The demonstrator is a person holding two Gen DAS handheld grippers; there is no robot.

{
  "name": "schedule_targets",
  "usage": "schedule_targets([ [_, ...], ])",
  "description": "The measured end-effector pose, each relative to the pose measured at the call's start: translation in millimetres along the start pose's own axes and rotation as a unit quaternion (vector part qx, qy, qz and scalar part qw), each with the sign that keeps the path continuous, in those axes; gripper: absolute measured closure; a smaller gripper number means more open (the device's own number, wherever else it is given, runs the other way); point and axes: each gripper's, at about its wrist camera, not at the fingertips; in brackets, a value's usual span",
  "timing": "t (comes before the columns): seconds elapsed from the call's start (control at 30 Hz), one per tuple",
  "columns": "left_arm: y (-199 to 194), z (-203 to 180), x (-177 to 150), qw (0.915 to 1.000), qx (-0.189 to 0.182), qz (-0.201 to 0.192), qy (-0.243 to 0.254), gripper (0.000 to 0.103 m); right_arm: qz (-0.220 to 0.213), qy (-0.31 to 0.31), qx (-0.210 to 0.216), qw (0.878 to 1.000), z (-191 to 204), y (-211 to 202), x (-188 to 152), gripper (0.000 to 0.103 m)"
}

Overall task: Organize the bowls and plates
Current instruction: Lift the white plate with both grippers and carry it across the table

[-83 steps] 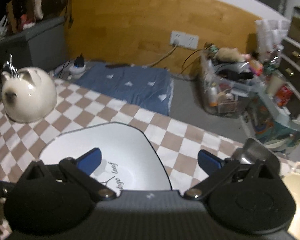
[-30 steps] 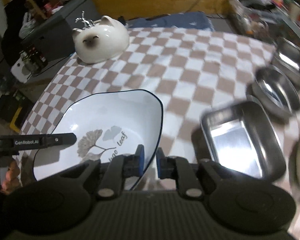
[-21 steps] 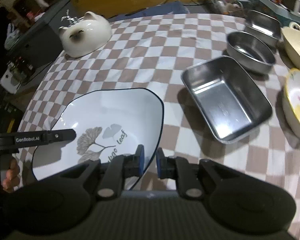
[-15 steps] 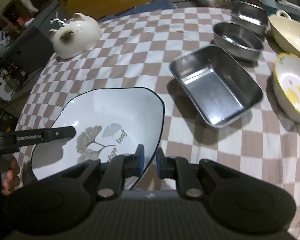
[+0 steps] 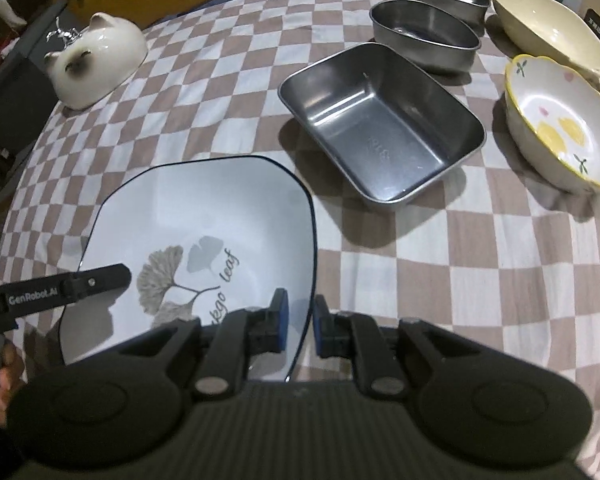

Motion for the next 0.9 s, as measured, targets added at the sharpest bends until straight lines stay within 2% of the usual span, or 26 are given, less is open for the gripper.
schedule_targets([
  [0.33, -3.4, 1.8, -7.0, 1.0, 0.006, 0.006, 0.004, 0.081, 0.008, -0.01, 0.002, 1.0, 5.7, 3.8, -0.2, 0.088],
  [0.9, 0.5, -2.0, -5.0, 0.9993, 0.011, 0.008, 0.034, 0.082, -0.01, -0.002, -0.004, 1.0, 3.7, 1.4, -8.4, 0.091],
])
Point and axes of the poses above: each gripper's, at about its wrist camera, not at the fingertips, and y roughly the way its jaws point, z to its left, x to its top, and after that the axes turned 12 degrees about x, right-handed
